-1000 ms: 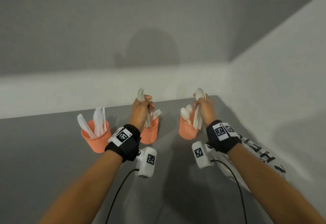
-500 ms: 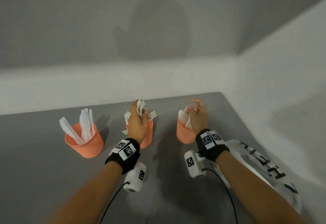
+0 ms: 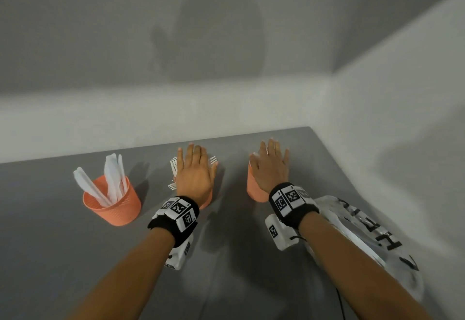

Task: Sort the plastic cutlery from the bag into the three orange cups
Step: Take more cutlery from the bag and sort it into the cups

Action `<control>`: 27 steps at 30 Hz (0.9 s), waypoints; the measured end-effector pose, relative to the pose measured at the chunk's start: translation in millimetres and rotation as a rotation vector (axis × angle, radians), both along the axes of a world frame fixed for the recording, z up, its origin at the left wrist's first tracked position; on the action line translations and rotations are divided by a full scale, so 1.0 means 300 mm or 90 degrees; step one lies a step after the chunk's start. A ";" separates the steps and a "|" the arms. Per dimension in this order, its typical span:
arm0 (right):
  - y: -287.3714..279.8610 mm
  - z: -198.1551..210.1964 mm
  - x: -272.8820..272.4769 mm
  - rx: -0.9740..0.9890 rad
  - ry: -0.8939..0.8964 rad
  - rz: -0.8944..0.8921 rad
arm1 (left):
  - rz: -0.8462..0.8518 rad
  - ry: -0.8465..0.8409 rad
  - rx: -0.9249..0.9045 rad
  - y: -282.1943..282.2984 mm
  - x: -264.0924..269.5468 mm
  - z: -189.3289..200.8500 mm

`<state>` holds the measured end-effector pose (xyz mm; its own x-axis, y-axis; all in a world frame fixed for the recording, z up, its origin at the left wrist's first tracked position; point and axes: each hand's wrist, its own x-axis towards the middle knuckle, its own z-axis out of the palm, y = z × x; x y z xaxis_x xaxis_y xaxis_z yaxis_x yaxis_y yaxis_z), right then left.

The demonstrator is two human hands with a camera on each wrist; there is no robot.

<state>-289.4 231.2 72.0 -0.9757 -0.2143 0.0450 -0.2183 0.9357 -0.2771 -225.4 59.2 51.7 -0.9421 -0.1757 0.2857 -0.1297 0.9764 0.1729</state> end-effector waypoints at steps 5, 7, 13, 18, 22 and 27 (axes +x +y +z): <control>0.023 0.048 -0.017 -0.061 -0.053 -0.011 | 0.033 -0.051 0.023 0.003 0.005 0.070; 0.054 0.096 -0.001 -0.185 -0.016 0.011 | -0.011 0.003 0.085 0.026 0.015 0.122; 0.272 0.235 0.090 -0.363 -0.093 -0.043 | -0.246 0.090 0.434 0.246 0.049 0.245; 0.495 0.228 0.229 -0.251 -0.193 -0.113 | -0.351 -0.037 0.560 0.465 0.072 0.193; 0.617 0.135 0.334 -0.039 -0.263 -0.140 | -0.382 -0.152 0.471 0.619 0.092 0.108; 0.654 0.067 0.441 0.058 -0.292 -0.108 | -0.314 -0.255 0.352 0.709 0.116 0.053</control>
